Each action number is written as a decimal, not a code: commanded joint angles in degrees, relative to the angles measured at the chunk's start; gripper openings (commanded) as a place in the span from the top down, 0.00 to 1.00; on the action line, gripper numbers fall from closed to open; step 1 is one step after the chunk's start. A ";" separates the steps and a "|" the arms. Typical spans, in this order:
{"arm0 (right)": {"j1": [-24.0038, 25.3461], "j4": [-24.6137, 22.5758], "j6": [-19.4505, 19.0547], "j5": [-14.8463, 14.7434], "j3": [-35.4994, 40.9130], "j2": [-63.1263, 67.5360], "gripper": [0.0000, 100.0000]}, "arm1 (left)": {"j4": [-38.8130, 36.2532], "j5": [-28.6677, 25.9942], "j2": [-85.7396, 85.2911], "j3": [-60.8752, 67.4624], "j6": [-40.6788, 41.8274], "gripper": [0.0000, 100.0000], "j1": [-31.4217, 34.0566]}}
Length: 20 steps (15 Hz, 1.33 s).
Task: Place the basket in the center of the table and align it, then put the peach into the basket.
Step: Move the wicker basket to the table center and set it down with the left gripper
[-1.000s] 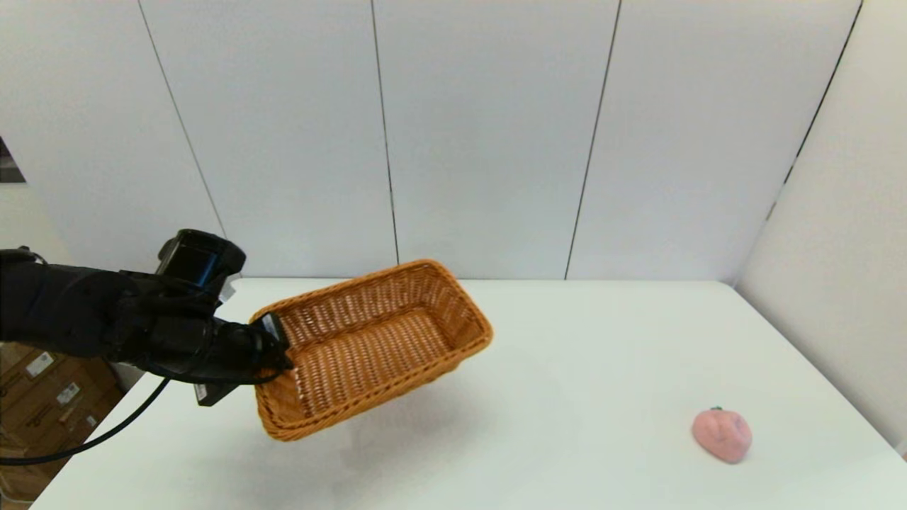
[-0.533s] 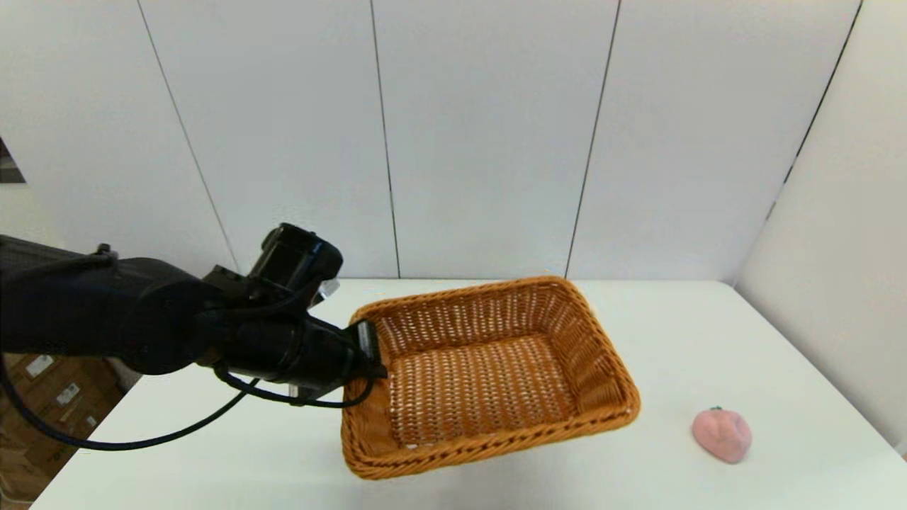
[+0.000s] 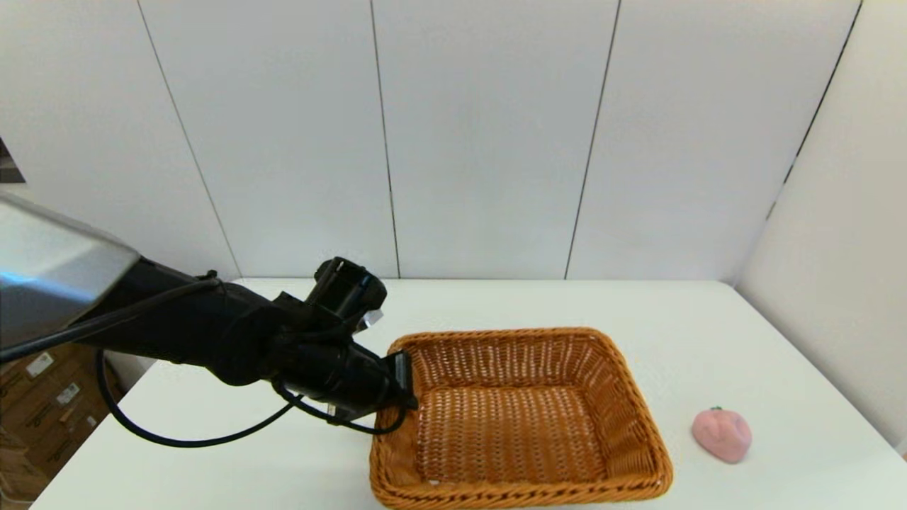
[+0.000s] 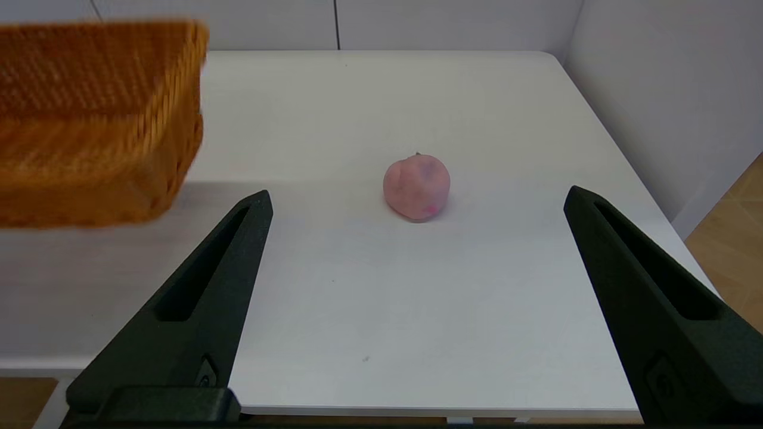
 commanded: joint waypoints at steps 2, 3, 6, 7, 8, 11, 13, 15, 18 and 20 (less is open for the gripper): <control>0.02 0.06 -0.01 -0.02 0.01 -0.09 0.00 | -0.14 0.00 2.12 0.86 0.70 1.00 1.58; 0.02 0.06 -0.01 -0.02 0.01 -0.09 0.00 | -0.14 0.09 2.39 0.86 0.70 1.00 2.19; 0.02 0.06 -0.01 -0.02 0.01 -0.09 0.00 | -1.01 0.09 4.06 0.95 0.70 1.00 3.16; 0.02 0.06 -0.01 -0.02 0.01 -0.09 0.00 | -1.28 0.09 4.59 1.21 0.70 1.00 3.16; 0.02 0.06 -0.01 -0.02 0.01 -0.09 0.00 | -1.89 0.09 4.94 1.30 0.70 1.00 3.16; 0.02 0.06 -0.01 -0.02 0.01 -0.09 0.00 | -2.25 -0.17 5.82 1.21 0.70 1.00 3.07; 0.02 0.06 -0.01 -0.02 0.01 -0.09 0.00 | -3.30 -0.35 5.99 1.21 0.79 1.00 3.07; 0.02 0.06 -0.01 -0.02 0.01 -0.09 0.00 | -3.48 -0.35 6.17 1.30 0.87 1.00 3.07; 0.02 0.06 -0.01 -0.02 0.01 -0.09 0.00 | -3.48 -0.53 6.43 1.30 1.84 1.00 2.72; 0.02 0.06 -0.01 -0.02 0.01 -0.09 0.00 | -3.48 -0.44 6.61 1.30 1.93 1.00 2.63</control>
